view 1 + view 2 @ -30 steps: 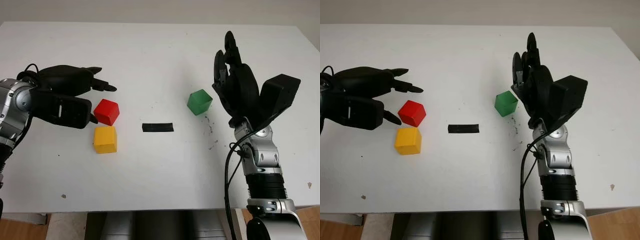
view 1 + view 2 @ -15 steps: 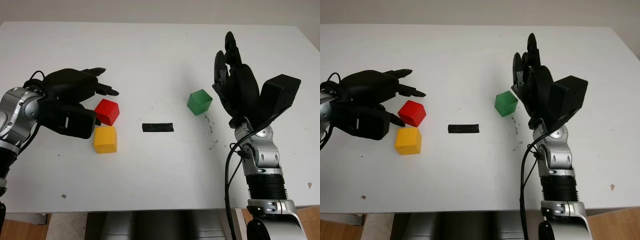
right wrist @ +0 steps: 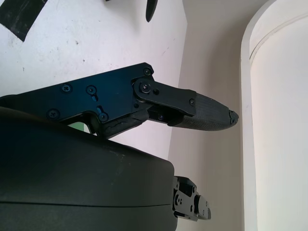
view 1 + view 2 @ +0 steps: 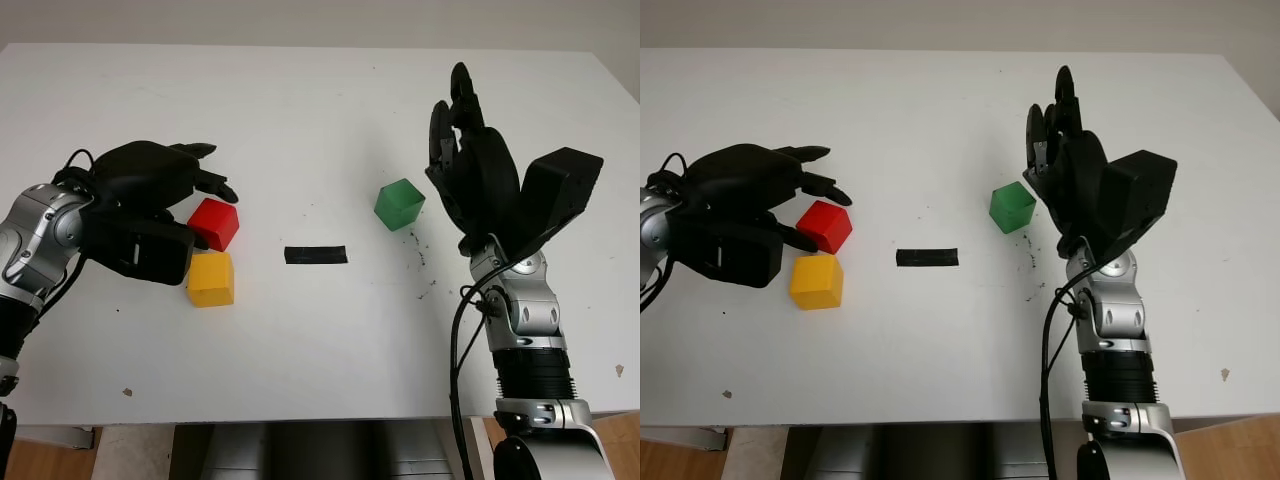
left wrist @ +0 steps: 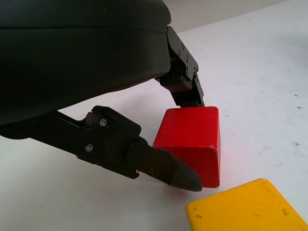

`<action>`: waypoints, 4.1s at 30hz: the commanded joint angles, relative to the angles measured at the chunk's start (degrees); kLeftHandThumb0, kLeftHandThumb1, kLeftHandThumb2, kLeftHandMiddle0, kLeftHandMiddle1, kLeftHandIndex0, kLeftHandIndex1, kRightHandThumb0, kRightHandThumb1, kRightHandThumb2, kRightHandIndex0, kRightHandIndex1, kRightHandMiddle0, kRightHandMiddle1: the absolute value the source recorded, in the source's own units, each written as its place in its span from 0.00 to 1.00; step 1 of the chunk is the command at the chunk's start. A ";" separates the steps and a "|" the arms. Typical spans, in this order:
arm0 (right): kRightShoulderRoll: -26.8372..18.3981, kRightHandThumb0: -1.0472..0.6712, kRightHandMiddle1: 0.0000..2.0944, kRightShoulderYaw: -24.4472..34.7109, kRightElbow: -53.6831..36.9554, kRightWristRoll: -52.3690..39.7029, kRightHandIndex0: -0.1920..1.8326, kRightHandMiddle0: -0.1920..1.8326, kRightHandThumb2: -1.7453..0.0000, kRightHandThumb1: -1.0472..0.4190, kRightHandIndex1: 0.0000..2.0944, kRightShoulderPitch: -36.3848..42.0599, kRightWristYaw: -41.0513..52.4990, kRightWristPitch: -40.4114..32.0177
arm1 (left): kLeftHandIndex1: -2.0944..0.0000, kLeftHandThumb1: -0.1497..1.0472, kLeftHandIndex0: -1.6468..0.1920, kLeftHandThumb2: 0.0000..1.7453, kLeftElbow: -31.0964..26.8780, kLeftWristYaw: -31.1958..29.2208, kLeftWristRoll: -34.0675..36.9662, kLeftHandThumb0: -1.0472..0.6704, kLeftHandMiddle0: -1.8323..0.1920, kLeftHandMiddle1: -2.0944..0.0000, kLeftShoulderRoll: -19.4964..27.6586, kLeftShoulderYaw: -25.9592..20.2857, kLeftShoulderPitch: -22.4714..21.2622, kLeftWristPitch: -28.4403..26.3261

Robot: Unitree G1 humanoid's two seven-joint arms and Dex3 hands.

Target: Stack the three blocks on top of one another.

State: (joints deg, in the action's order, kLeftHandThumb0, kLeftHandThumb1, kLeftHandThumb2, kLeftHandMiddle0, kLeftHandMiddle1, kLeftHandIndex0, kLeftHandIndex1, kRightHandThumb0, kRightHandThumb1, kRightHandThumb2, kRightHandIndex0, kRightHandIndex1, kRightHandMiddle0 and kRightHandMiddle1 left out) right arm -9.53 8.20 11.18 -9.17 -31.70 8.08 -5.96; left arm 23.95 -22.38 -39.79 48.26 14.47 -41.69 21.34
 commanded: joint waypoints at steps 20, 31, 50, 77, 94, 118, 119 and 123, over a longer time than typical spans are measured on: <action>-0.20 0.20 0.00 0.27 -1.32 0.00 0.00 0.00 0.63 0.00 0.00 0.40 -0.31 0.03 | 0.25 0.95 0.76 0.03 0.46 5.97 -2.21 0.39 0.76 0.97 0.27 0.01 -0.16 1.88; -0.22 0.21 0.00 -0.15 -1.31 -0.10 0.00 0.00 0.62 0.00 0.00 0.64 0.50 0.10 | 0.24 0.94 0.75 0.03 -1.60 -5.14 14.60 0.38 0.74 0.97 -2.58 -5.36 -1.85 -4.54; -0.02 0.22 0.00 -0.95 -2.85 0.77 0.00 0.00 0.64 0.00 0.00 1.13 -0.53 -0.51 | 0.17 0.93 0.71 0.03 -11.94 -14.15 14.56 0.33 0.79 0.99 -8.78 -2.06 -8.25 -20.93; 2.04 0.24 0.00 -0.96 -0.32 0.86 0.00 0.00 0.63 0.00 0.00 -0.11 -2.09 1.91 | 0.20 0.95 0.70 0.03 -22.78 -19.50 4.24 0.43 0.72 0.96 -16.64 6.45 -4.04 -42.95; 2.16 0.23 0.00 -0.74 0.22 1.04 0.00 0.00 0.65 0.00 0.00 -0.10 -2.23 2.65 | 0.21 0.97 0.73 0.03 -21.26 -16.43 4.78 0.43 0.72 0.97 -20.09 6.82 -1.16 -45.53; 3.11 0.24 0.00 -0.66 -0.07 0.86 0.00 0.00 0.65 0.00 0.00 0.40 -3.10 2.70 | 0.17 0.96 0.73 0.03 -19.71 -12.62 5.57 0.40 0.70 0.94 -21.79 6.87 -0.04 -43.65; 3.08 0.24 0.00 -0.67 0.02 0.94 0.00 0.00 0.65 0.00 0.00 0.39 -3.08 2.72 | 0.18 0.95 0.72 0.03 -19.71 -12.50 5.60 0.40 0.71 0.92 -21.79 6.91 0.02 -43.70; 2.82 0.24 0.00 -0.87 -0.12 1.31 0.00 0.00 0.65 0.00 0.00 0.51 -2.89 2.62 | 0.28 0.96 0.75 0.03 -19.60 -12.04 5.42 0.34 0.80 0.82 -21.80 7.15 0.18 -44.08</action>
State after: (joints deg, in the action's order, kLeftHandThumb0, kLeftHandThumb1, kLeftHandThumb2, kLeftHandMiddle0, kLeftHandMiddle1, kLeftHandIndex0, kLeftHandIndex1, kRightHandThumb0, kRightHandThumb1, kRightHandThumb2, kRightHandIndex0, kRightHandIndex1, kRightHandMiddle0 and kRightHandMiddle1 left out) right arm -6.44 7.38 11.21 -7.92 -31.30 5.07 -4.14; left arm 3.85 -34.48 -34.39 27.06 21.12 -42.62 -22.68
